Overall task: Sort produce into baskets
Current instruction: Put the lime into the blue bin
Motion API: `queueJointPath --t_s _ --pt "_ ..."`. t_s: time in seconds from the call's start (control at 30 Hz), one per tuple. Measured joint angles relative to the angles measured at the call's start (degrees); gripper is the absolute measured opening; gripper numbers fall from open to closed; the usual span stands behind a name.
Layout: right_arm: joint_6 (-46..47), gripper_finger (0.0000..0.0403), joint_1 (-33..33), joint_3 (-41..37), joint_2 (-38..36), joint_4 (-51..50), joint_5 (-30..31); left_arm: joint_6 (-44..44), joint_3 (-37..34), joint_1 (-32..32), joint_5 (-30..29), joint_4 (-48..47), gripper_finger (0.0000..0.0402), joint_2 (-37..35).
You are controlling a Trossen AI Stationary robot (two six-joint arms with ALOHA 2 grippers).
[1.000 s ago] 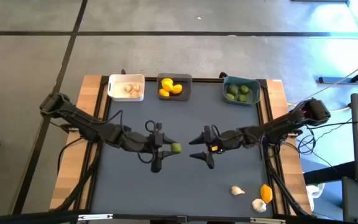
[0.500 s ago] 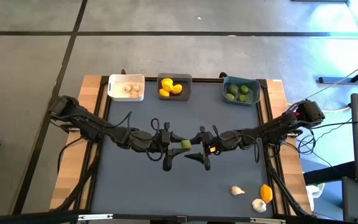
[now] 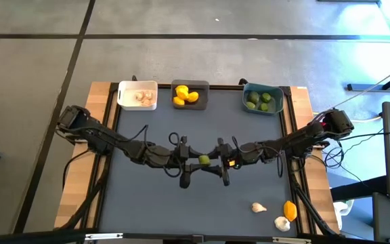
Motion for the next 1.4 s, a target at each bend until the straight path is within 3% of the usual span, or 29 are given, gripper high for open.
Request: queueJointPath --t_s 0.2,0.3,0.43,0.67,0.9,1.07,1.4 --pt "0.0 0.0126 0.0 0.0 0.0 -0.2 -0.2 0.1 0.0 0.1 0.0 -1.0 0.0149 0.0" --pt "-0.1 0.0104 0.0 0.0 0.1 -0.3 -0.1 0.0 0.0 0.1 -0.1 -1.4 0.0149 0.0" --pt "0.0 0.0111 0.0 0.0 0.1 -0.3 -0.2 -0.2 0.0 0.1 0.0 -1.5 0.0162 0.0" --pt "0.0 0.0115 0.0 0.0 0.0 -0.6 0.0 -0.9 0.0 -0.1 0.1 -2.6 0.0245 -0.4" --pt "0.1 0.0121 -0.1 0.0 -1.5 -4.9 0.0 0.2 0.0 -1.8 0.1 -13.1 0.0268 -6.0" --pt "0.2 0.0121 -0.1 0.0 -6.7 -14.9 3.0 -1.3 0.0 -3.4 0.1 -20.3 0.0264 -6.9" --pt "4.7 0.0123 -2.9 0.0 -23.7 -43.3 15.4 -3.7 0.0 -4.4 0.1 -21.8 0.0261 -2.8"
